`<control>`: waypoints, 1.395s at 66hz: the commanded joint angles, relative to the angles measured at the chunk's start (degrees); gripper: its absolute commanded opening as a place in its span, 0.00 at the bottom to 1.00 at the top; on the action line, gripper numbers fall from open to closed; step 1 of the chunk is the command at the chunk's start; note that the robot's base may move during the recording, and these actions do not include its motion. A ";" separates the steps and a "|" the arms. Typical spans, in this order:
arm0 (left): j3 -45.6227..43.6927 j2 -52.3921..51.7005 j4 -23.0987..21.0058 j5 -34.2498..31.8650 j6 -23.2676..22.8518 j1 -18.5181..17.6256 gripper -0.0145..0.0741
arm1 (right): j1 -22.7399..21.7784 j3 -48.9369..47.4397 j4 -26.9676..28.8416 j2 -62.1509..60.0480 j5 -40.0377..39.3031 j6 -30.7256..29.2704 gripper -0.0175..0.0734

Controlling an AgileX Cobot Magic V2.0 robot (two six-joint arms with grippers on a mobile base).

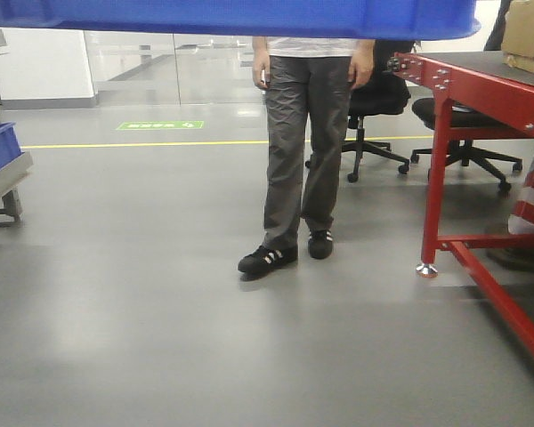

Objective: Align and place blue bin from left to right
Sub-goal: 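Hold the bin with both grippers while the base turns across the aisle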

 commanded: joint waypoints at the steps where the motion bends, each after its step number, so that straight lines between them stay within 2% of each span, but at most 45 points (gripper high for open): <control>1: -1.35 -1.85 -3.43 -20.50 0.11 -0.43 0.04 | -0.14 -0.75 -0.01 -0.77 -4.99 0.69 0.12; 92: -1.35 -1.85 -3.43 -20.50 0.11 -0.43 0.04 | -0.14 -0.75 -0.01 0.20 -5.80 0.69 0.12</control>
